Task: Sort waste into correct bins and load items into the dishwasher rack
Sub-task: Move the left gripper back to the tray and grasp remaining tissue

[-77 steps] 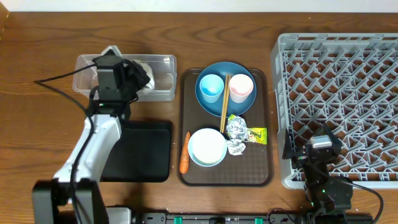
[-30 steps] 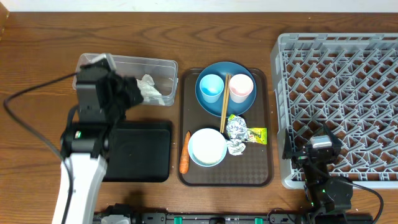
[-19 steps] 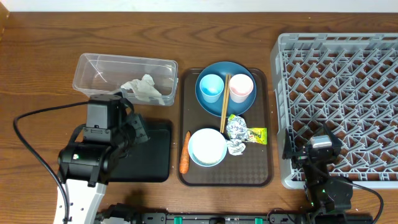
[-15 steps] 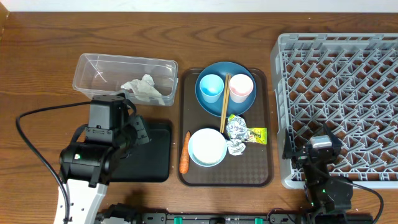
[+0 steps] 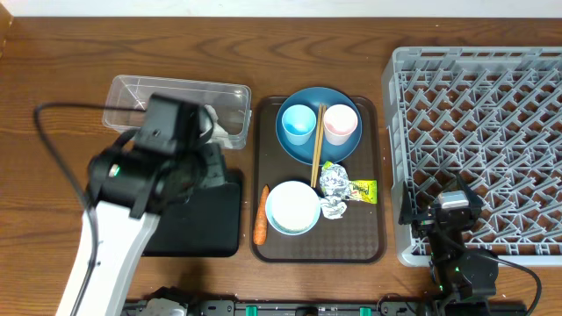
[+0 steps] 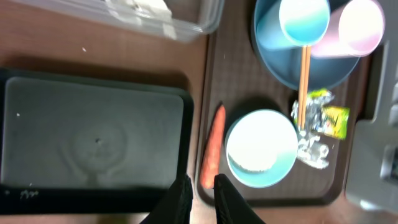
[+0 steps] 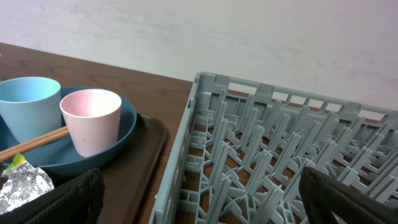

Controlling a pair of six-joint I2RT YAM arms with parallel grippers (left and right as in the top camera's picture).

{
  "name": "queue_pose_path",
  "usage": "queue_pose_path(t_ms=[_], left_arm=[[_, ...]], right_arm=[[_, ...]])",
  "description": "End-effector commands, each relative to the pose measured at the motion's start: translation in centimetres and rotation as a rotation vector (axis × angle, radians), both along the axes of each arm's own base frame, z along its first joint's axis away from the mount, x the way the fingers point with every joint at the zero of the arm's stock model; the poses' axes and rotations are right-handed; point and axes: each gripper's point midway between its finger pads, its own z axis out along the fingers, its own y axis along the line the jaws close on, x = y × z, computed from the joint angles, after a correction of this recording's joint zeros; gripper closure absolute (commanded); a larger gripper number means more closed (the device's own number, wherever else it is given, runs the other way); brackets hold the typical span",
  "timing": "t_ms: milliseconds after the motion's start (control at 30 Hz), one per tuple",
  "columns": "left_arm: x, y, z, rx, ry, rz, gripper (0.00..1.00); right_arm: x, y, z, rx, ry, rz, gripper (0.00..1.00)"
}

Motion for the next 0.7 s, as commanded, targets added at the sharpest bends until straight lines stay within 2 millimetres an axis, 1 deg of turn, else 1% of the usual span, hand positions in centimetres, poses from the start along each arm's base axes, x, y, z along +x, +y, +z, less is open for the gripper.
queue_pose_path(t_ms=[0, 167, 267, 367, 467, 667], left_arm=[[0.8, -1.5, -1.0, 0.035, 0.061, -0.057, 0.83], [1.3, -4.3, -4.0, 0.071, 0.151, -0.143, 0.83], [1.1, -5.9, -5.8, 0.099, 0.209, -0.193, 0.83], [0.7, -7.0, -7.2, 0.121, 0.251, -0.232, 0.83], [0.4, -7.9, -7.8, 0.130, 0.272, -0.243, 0.83], [-0.1, -9.9, -7.9, 0.116, 0.252, -0.257, 0.83]], right_arm=[[0.0, -0.3, -0.1, -0.011, 0.002, -0.013, 0.01], [0.0, -0.3, -0.1, -0.011, 0.002, -0.013, 0.01], [0.0, -0.3, -0.1, -0.010, 0.002, -0.013, 0.01], [0.0, -0.3, -0.1, -0.011, 0.002, -0.013, 0.01], [0.0, -0.3, -0.1, -0.011, 0.002, -0.013, 0.01], [0.0, -0.3, -0.1, -0.011, 0.002, -0.013, 0.01]])
